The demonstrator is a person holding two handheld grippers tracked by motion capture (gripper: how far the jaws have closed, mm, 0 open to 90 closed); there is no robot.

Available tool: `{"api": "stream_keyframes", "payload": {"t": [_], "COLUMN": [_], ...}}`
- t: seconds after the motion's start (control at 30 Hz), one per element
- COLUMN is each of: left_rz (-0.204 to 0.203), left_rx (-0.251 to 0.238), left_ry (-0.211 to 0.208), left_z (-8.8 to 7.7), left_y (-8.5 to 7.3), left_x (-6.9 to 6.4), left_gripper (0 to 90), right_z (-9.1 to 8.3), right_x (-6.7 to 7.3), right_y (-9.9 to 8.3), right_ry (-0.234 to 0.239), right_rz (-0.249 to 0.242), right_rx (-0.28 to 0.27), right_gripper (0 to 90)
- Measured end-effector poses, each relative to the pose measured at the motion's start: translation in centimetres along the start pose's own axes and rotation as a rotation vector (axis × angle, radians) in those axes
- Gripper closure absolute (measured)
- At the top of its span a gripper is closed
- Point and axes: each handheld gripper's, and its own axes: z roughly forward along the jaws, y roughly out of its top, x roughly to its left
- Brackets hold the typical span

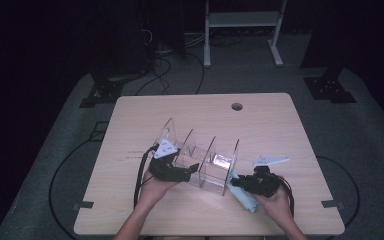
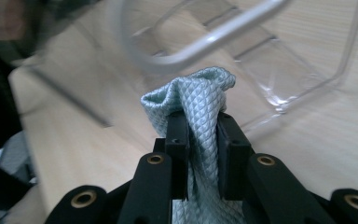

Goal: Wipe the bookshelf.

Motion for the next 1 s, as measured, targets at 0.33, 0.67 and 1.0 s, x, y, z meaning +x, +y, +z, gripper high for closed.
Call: {"api": "stream_keyframes", "payload": {"t": [0.33,0.67,1.0], "left_rz": [0.010,0.022,0.036], "left_rx": [0.003,0.010,0.025], "left_ry": [0.003,-0.003,-0.002], "left_z": [-0.1,0.3,0.4], "left_y": [0.2,0.0,0.0], "left_x": [-0.4,-0.7,-0.9], "left_gripper": [11.5,11.0,11.5], "right_z": [-0.4,-0.5,-1.3], "right_x": [0.5,-0.9,1.0], "right_y": [-0.2,0.1,-1.1], "right_ry": [0.023,-0.016,0.009], "right_rz": [-0.011,0.026,-0.012], "right_rx": [-0.008,-0.026,-0.013], "right_gripper": [76.9,76.9,76.9]}}
